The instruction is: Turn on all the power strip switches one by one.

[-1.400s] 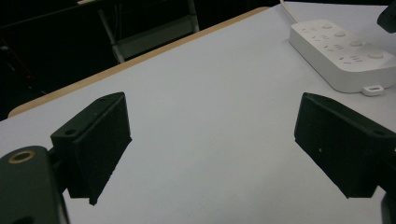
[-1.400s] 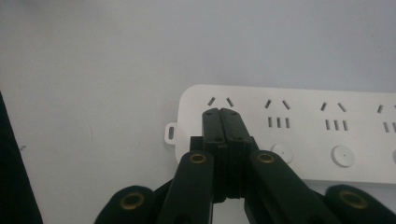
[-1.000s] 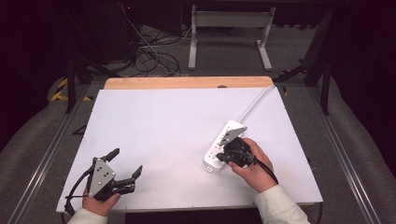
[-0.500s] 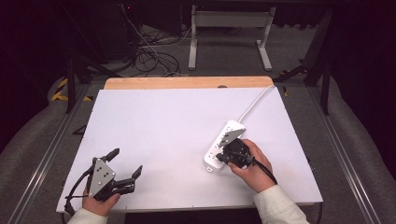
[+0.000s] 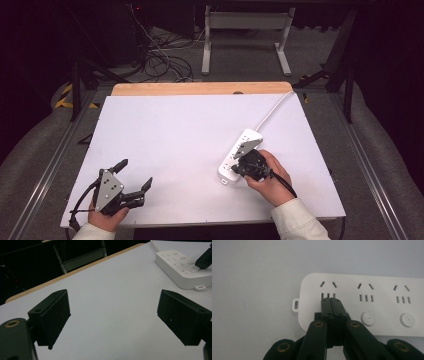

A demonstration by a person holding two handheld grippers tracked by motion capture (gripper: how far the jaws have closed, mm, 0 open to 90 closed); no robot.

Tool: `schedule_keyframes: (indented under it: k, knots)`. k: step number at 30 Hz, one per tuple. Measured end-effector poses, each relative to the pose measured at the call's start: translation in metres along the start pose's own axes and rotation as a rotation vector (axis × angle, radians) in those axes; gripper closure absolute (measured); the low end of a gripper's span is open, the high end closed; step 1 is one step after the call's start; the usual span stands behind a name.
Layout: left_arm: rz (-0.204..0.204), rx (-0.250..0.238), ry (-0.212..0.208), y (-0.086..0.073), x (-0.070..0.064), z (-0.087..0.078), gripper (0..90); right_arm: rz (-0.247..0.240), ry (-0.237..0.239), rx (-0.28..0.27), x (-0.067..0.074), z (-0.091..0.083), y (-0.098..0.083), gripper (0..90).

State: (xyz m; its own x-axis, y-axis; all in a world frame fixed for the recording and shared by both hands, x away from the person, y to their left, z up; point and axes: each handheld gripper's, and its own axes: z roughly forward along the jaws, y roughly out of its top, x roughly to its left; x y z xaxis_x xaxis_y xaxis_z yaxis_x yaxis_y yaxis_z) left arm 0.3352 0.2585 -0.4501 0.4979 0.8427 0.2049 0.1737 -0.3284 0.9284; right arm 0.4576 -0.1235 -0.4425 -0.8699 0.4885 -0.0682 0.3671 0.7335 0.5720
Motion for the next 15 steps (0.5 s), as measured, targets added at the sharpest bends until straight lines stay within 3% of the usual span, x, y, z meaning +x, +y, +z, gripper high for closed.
schedule_keyframes:
  k: [11, 13, 15]
  knots:
    - [-0.007, 0.003, 0.005, 0.0, -0.0001, 0.0003, 11.7, 0.01, 0.006, 0.004, 0.0001, 0.001, -0.001, 90.0]
    - [-0.007, 0.003, 0.005, 0.0, -0.0001, 0.0003, 11.7, 0.019, -0.023, 0.014, -0.0012, 0.0003, -0.0014, 90.0]
    - [-0.001, 0.005, 0.007, 0.0001, 0.0004, 0.0003, 11.7, 0.018, -0.013, 0.011, -0.0023, 0.0003, -0.0018, 90.0]
